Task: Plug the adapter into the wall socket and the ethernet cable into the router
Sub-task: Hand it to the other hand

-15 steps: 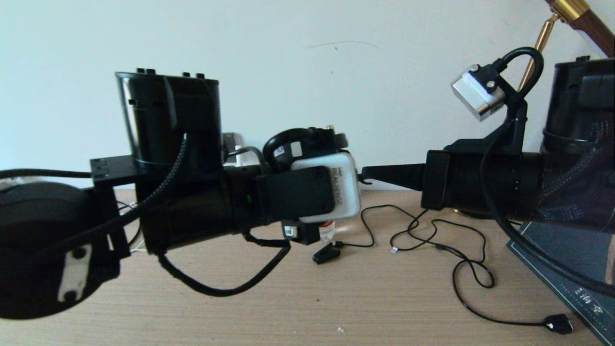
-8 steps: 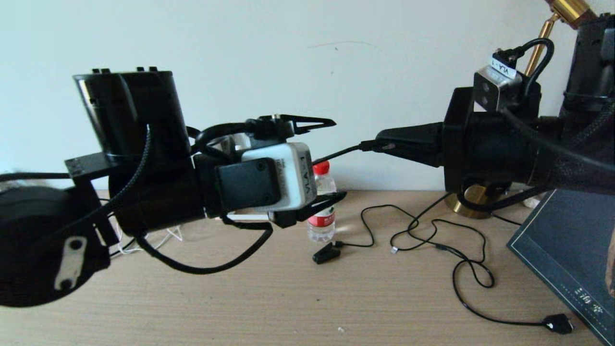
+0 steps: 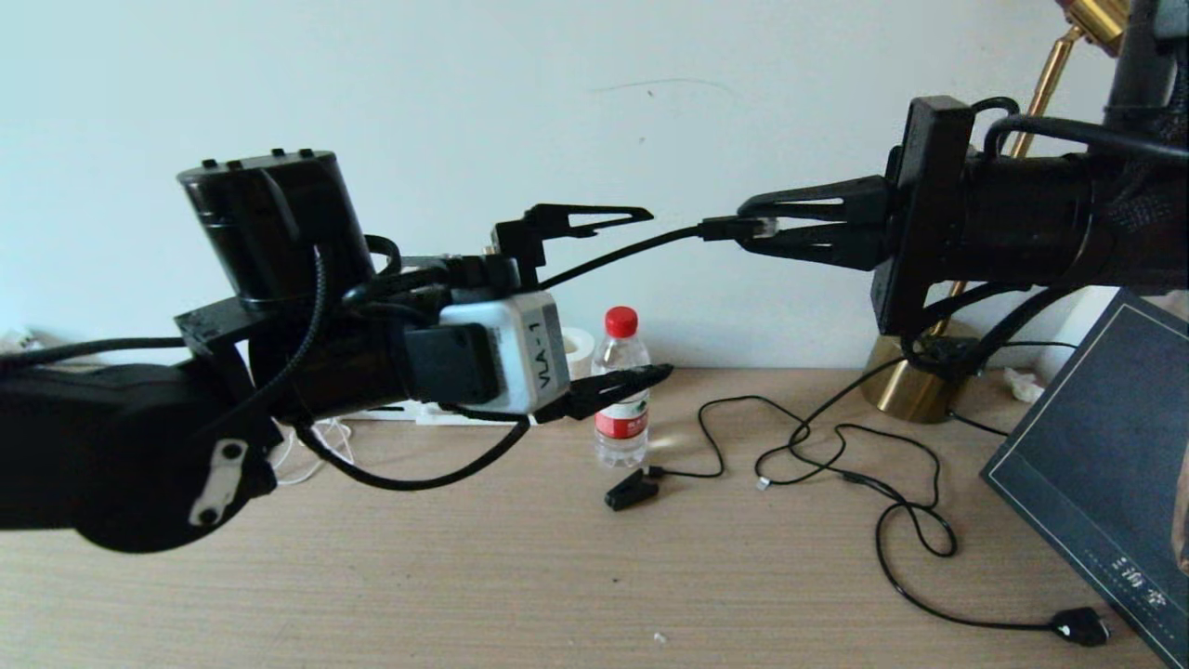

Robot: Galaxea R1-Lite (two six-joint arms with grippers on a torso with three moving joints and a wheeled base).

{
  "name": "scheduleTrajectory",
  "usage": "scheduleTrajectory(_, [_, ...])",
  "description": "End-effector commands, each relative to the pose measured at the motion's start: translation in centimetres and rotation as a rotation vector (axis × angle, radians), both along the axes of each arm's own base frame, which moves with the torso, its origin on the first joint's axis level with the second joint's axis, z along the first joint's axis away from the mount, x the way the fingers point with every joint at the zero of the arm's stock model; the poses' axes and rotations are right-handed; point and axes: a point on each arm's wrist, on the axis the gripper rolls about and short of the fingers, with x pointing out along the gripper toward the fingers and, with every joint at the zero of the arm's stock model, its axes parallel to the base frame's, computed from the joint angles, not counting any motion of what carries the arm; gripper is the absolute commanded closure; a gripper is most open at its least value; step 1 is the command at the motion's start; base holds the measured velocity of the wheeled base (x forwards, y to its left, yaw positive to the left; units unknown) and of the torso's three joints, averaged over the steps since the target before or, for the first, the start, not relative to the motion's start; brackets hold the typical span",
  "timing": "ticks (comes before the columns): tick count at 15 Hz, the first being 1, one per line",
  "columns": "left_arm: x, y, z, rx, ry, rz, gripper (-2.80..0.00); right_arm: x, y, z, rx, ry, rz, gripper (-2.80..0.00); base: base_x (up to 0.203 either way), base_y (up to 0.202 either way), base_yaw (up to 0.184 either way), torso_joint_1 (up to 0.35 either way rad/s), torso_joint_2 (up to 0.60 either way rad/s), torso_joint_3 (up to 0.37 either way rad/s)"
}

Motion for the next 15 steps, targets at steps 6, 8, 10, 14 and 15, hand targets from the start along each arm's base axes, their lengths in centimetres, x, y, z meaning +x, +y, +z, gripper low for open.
scheduleTrajectory(6, [0.0, -0.9, 1.7, -0.054, -0.109, -0.03, -2.8, 1.0, 0.6, -1.4, -0.014, 0.107, 0.096, 0.0, 0.0, 0.0, 0.0, 0.0, 0.0, 0.0])
scheduleTrajectory(8, [0.2, -1.0, 1.6, -0.059, -0.13, -0.072, -2.8, 1.5, 1.0, -2.0, -0.012, 0.149, 0.11, 0.0, 0.0, 0.0, 0.0, 0.0, 0.0, 0.0])
scheduleTrajectory(10, [0.4, -1.3, 1.1, -0.05, -0.123, -0.095, -2.8, 2.0, 1.2, -1.8, -0.002, 0.16, 0.116, 0.0, 0.0, 0.0, 0.0, 0.0, 0.0, 0.0])
scheduleTrajectory(14, [1.2, -1.9, 0.4, -0.052, -0.127, -0.105, -2.8, 2.1, 1.3, -1.7, 0.001, 0.168, 0.128, 0.0, 0.0, 0.0, 0.0, 0.0, 0.0, 0.0])
scheduleTrajectory(15, [1.3, -2.0, 0.3, -0.052, -0.126, -0.105, -2.8, 2.1, 1.2, -1.7, 0.002, 0.171, 0.145, 0.0, 0.0, 0.0, 0.0, 0.0, 0.0, 0.0])
